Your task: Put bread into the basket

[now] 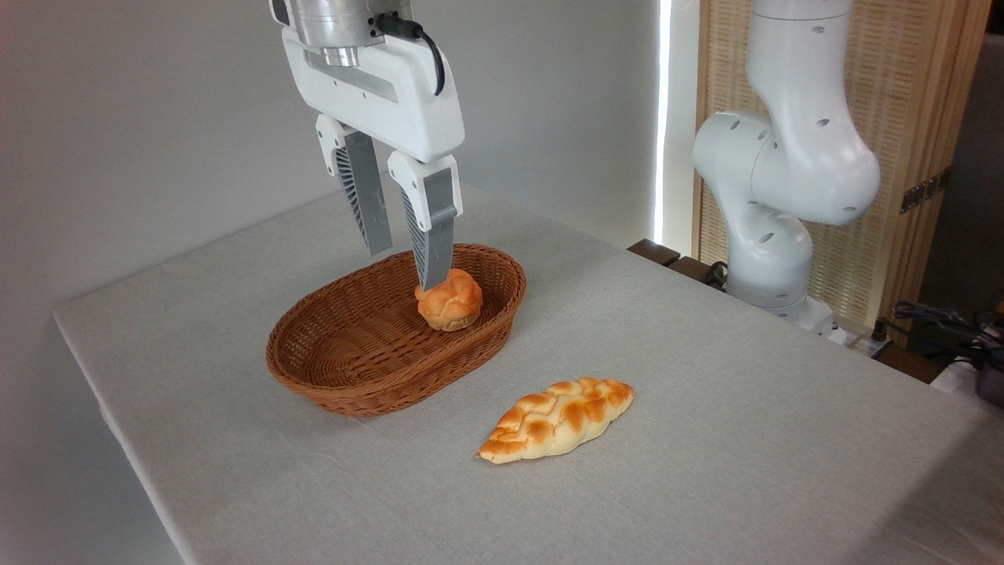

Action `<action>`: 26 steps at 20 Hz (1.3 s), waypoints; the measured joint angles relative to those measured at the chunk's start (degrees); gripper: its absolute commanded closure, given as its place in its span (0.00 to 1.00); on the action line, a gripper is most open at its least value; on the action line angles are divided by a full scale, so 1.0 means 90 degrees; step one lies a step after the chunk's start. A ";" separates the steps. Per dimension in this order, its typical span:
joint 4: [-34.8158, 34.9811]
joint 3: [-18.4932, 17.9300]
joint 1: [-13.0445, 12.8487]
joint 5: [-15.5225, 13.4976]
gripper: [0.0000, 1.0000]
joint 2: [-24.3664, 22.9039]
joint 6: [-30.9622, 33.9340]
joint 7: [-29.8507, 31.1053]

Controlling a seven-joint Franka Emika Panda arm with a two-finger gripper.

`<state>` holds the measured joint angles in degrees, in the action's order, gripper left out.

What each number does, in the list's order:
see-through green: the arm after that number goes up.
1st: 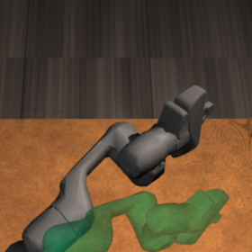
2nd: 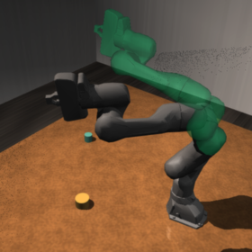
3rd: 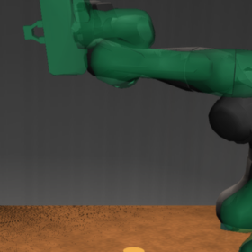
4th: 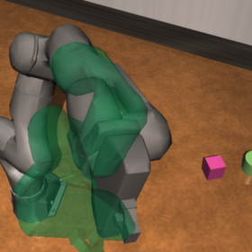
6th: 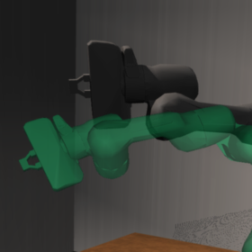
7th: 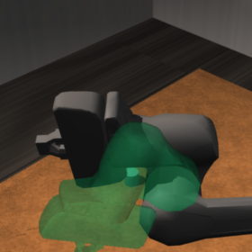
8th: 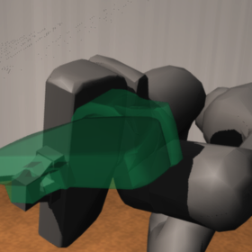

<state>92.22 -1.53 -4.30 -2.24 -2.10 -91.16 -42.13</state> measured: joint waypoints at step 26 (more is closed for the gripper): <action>0.0171 -0.0025 -0.0038 -0.0001 0.00 -0.0061 0.0025 0.0012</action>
<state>93.76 -1.76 -4.64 -2.26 -2.65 -90.93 -42.01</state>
